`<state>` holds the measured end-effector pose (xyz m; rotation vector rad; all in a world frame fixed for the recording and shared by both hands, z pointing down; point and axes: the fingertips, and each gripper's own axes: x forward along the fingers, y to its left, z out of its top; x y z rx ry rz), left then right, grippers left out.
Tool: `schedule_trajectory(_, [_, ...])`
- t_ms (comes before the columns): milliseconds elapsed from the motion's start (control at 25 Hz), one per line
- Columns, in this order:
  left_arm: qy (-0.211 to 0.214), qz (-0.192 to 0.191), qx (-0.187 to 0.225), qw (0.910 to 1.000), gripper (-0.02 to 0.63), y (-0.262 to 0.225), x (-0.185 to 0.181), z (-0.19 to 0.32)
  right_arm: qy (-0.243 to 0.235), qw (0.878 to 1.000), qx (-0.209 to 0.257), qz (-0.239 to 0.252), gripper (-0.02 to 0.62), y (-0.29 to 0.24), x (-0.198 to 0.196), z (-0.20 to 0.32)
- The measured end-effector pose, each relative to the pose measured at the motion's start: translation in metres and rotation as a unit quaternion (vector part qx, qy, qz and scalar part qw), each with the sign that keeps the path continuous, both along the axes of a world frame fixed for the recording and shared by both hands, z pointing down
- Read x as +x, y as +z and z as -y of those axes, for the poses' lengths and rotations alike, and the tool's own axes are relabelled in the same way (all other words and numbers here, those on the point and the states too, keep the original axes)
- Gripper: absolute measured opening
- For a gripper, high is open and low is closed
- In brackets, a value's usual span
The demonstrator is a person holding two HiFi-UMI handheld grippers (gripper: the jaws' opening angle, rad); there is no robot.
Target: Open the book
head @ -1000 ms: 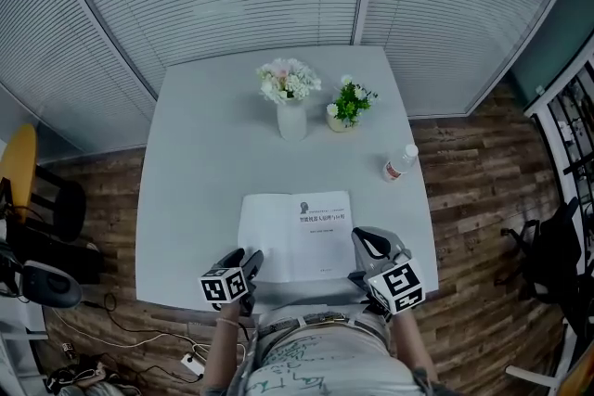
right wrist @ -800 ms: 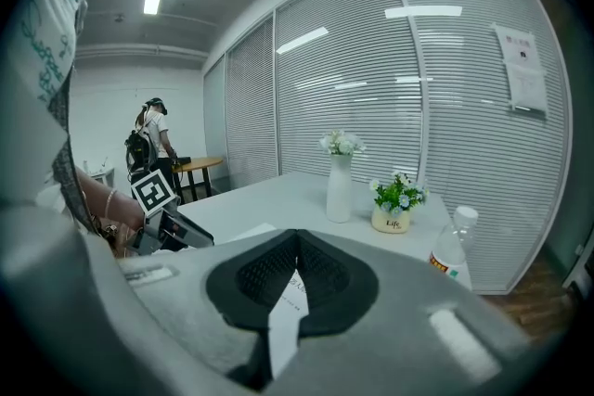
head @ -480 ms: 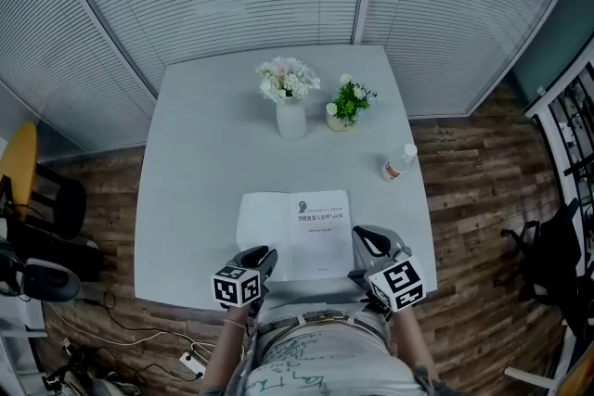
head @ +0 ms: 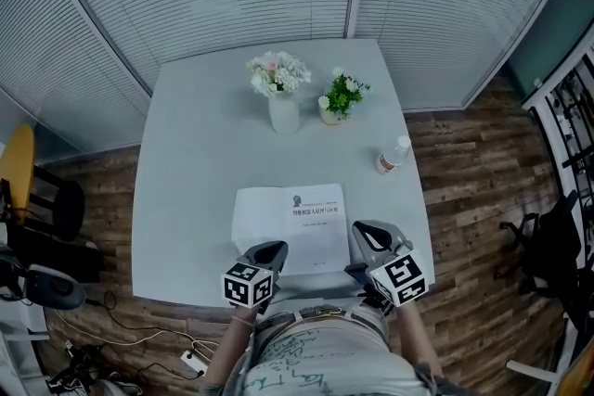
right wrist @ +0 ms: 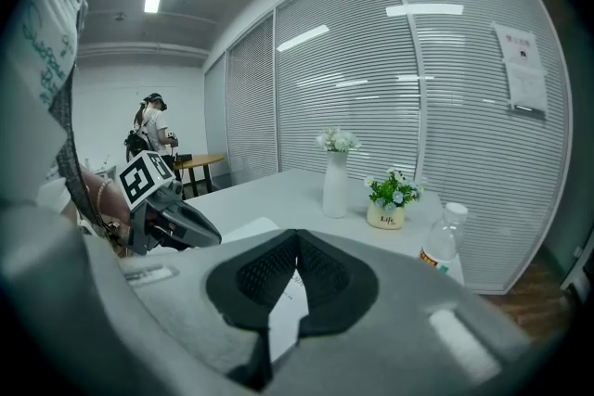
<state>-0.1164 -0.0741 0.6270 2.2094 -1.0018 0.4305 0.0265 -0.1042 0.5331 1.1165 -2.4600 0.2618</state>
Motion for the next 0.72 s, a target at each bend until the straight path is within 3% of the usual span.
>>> schedule_trajectory(280, [0.027, 0.006, 0.042, 0.9987, -0.002, -0.023, 0.026, 0.000, -0.014, 1.000, -0.006, 0.003, 0.002, 0.006, -0.005, -0.009])
schedule_trajectory(720, [0.052, -0.027, 0.130, 0.9898, -0.002, -0.088, 0.058, 0.002, -0.070, 0.997, -0.005, 0.020, 0.003, -0.004, -0.045, -0.020])
